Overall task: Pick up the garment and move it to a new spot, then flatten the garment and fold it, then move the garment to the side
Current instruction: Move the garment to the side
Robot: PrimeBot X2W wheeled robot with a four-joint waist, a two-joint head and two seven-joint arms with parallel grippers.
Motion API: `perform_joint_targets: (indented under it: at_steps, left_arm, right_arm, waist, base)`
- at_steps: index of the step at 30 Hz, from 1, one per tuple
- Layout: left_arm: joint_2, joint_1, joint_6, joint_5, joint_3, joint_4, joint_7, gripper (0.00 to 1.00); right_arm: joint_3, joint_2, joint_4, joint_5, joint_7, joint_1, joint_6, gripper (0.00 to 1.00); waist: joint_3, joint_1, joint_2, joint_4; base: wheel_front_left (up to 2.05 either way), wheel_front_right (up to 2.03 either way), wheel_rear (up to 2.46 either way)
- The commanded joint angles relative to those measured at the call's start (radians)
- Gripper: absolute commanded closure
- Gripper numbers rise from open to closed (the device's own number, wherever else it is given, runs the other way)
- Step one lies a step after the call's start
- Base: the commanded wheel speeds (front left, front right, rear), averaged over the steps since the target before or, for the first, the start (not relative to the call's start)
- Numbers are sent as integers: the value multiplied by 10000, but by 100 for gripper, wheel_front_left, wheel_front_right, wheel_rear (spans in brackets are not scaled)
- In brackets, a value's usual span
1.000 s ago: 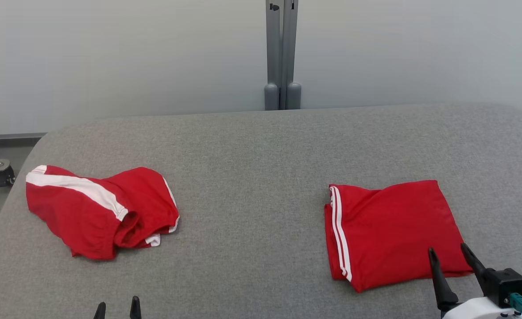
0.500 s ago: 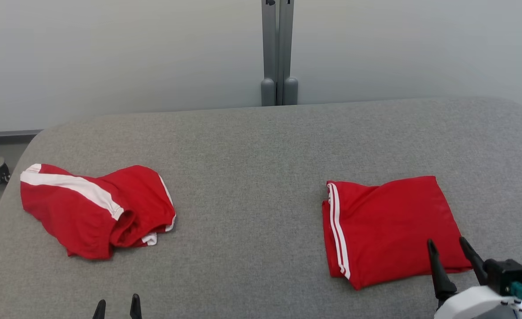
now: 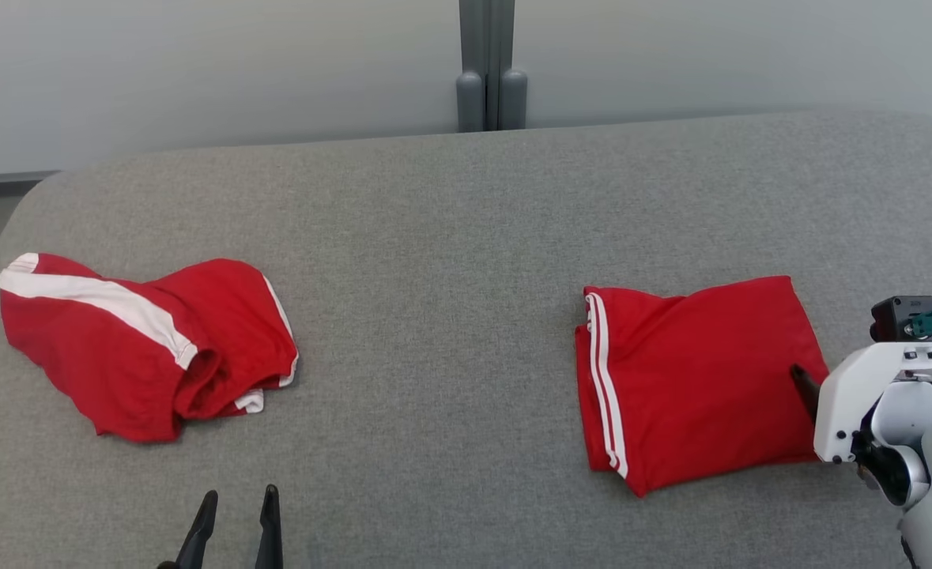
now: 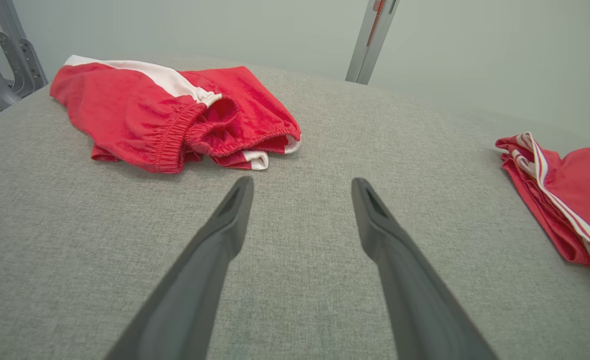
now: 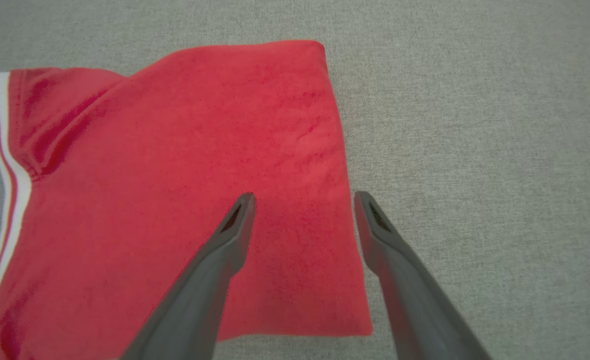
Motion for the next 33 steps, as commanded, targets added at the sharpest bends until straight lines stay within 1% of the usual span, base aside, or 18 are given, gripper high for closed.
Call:
perform_joint_targets:
  at_steps: [1,6,11,14,15,20,25,28,33]
  left_arm:
    - [110,-236,3,55,-28,20,0,0]
    - [243,-583,5,-80,-209,-10,0,0]
    - [340,-797,3,-145,-182,-69,0,0]
    - [381,-894,3,-178,-193,-84,0,0]
    - [384,-921,4,-175,-196,-91,0,0]
    - [429,-1005,4,-211,-160,-137,0,0]
    - [563,-1091,4,-233,-136,-239,0,0]
    - [738,-1287,3,-271,-233,-379,0,0]
    - [1304,-1724,4,-355,-340,-813,0,0]
  right_arm:
    - [-246,13,138,-282,39,-235,-5,0]
    - [-1252,373,856,-1107,175,-720,-5,0]
    - [-1647,724,1527,-1718,198,-1159,-5,0]
    - [-1871,1003,1928,-1761,142,-1496,-3,0]
    - [-2010,1080,2019,-1809,-2,-1589,-3,100]
    - [-2121,1174,2337,-1997,-481,-1936,-12,100]
    - [-2247,1161,2254,-2256,-1313,-2458,-12,100]
    - [-2576,1117,2089,-2672,-1852,-2912,-11,100]
    - [-3526,1301,1800,-3669,-2617,-3979,-11,100]
  waist:
    - [374,0,0,196]
    - [746,0,0,475]
    - [1094,0,0,565]
    - [1261,0,0,523]
    - [1310,0,0,492]
    - [1466,0,0,139]
    - [1695,0,0,-546]
    - [2103,0,0,-947]
    - [3202,0,0,-1577]
  base:
    - [0,0,0]
    - [0,0,0]
    - [0,0,0]
    - [0,0,0]
    - [0,0,0]
    - [0,0,0]
    - [0,0,0]
    - [0,0,0]
    - [0,0,0]
